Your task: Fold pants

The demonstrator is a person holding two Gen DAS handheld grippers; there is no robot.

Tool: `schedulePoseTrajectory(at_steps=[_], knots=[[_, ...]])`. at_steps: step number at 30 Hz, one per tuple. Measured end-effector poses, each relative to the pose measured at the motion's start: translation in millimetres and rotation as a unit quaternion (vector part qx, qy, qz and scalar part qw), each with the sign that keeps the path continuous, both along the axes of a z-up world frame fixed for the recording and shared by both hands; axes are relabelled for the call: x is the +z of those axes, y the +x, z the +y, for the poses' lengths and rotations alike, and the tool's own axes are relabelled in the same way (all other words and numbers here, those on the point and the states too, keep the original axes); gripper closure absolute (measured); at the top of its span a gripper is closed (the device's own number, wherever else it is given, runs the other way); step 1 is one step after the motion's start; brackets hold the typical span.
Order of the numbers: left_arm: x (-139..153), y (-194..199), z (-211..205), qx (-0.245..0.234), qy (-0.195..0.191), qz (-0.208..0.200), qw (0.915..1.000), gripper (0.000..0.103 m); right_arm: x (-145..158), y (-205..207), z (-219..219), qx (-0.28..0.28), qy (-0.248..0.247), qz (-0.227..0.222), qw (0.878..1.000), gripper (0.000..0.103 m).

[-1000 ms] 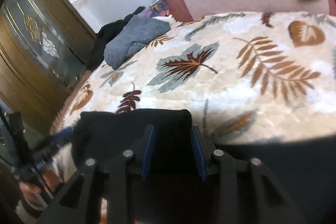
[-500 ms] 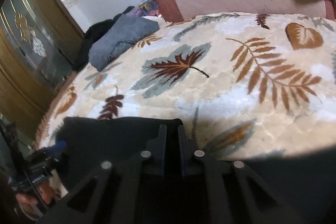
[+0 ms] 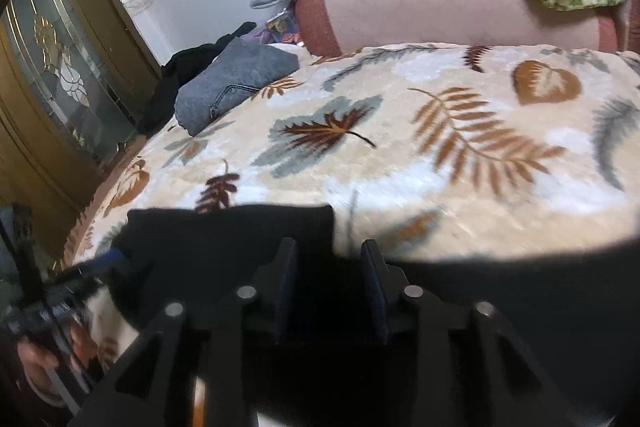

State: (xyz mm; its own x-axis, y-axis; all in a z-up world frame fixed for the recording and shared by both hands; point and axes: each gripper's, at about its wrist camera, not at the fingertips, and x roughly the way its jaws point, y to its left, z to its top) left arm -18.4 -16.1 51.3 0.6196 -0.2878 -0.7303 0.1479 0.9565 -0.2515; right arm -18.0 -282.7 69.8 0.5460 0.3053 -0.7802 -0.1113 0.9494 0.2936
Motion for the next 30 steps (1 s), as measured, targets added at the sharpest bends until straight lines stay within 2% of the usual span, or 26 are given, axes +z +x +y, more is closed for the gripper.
schedulePoseTrajectory(at_steps=[7, 15, 21, 27, 28, 29, 30], knots=[[7, -4, -58, -0.064, 0.004, 0.001, 0.9979, 0.025, 12, -56, -67, -0.065, -0.031, 0.004, 0.997, 0.065], [-7, -4, -140, -0.15, -0.011, 0.036, 0.988, 0.025, 2, -113, -162, -0.181, -0.01, 0.043, 0.983, 0.061], [-16, 2, -201, -0.204, -0.016, 0.053, 0.9774, 0.025, -10, -116, -196, -0.221, 0.034, 0.051, 0.973, 0.061], [-27, 6, -227, -0.217, 0.0, 0.068, 0.9738, 0.025, -19, -104, -207, -0.242, 0.069, 0.033, 0.967, 0.059], [-28, 5, -228, -0.217, 0.002, 0.068, 0.9738, 0.025, -20, -102, -208, -0.245, 0.07, 0.026, 0.967, 0.073], [-28, 4, -229, -0.218, 0.006, 0.066, 0.9737, 0.025, -20, -101, -208, -0.246, 0.064, 0.025, 0.967, 0.092], [-28, 3, -229, -0.219, 0.008, 0.065, 0.9734, 0.025, -18, -102, -208, -0.246, 0.066, 0.026, 0.967, 0.099]])
